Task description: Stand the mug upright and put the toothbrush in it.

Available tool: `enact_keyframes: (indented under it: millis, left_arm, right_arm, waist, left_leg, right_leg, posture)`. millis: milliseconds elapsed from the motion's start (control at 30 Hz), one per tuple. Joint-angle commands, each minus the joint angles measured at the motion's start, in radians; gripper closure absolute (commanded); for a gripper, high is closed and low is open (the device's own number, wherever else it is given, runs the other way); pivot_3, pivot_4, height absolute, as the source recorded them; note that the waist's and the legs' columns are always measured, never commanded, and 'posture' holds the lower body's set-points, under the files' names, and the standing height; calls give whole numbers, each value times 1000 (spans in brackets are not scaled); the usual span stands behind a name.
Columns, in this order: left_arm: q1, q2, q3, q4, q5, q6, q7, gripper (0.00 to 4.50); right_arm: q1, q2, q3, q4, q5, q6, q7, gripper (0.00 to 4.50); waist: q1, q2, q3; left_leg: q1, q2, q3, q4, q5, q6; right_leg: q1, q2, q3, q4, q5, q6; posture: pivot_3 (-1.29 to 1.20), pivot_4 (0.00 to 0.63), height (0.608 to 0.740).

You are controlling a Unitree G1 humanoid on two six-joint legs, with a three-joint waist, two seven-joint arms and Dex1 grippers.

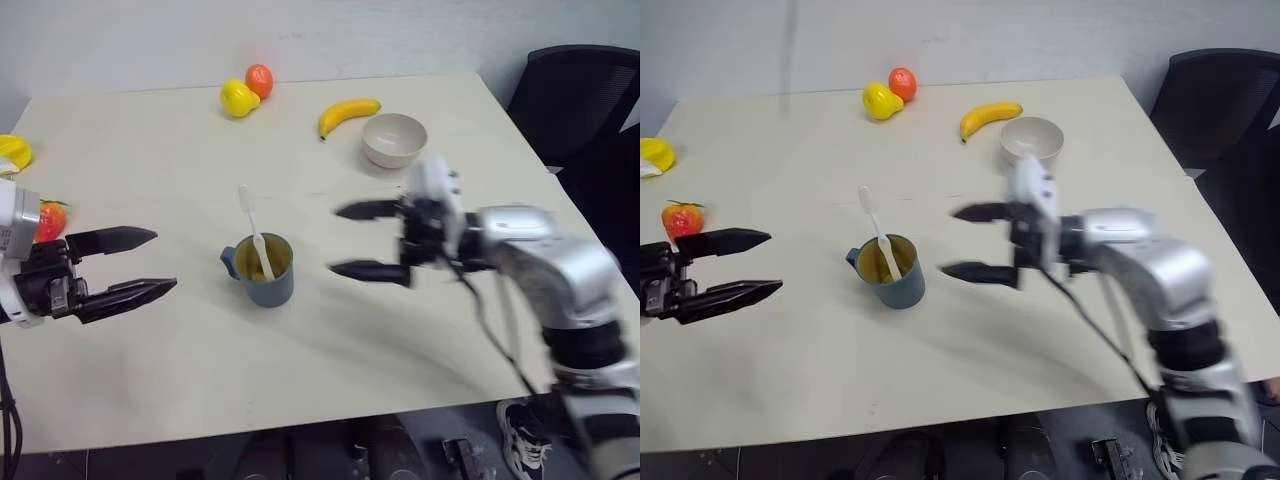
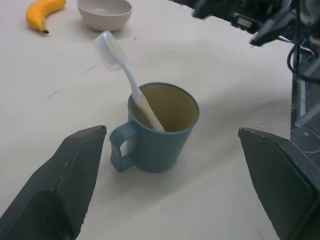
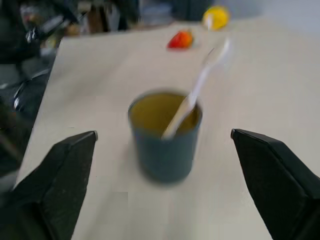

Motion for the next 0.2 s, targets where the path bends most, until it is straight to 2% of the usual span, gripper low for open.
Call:
enact_keyframes:
  millis: [33,200]
  left_arm:
    - [50,38,74,-7,34,-33,-77,0]
    - [98,38,96,15,80,-76,-113,0]
  right_arm:
    - [2,-104,-69,-1,60,43,119,35]
    - [0,-92,-108,32,64,62,71,35]
  waist:
    - [-7,0,0]
    - [-9,-1,1]
  left_leg:
    - [1,0,2,-1,0,0]
    - [7,0,5,0,-1,-1]
  right_leg:
    - [0,0,1,-1,1,1]
    - [1,4,7,0,2,1]
  posture:
    - [0,150,740]
    - [0,150,740]
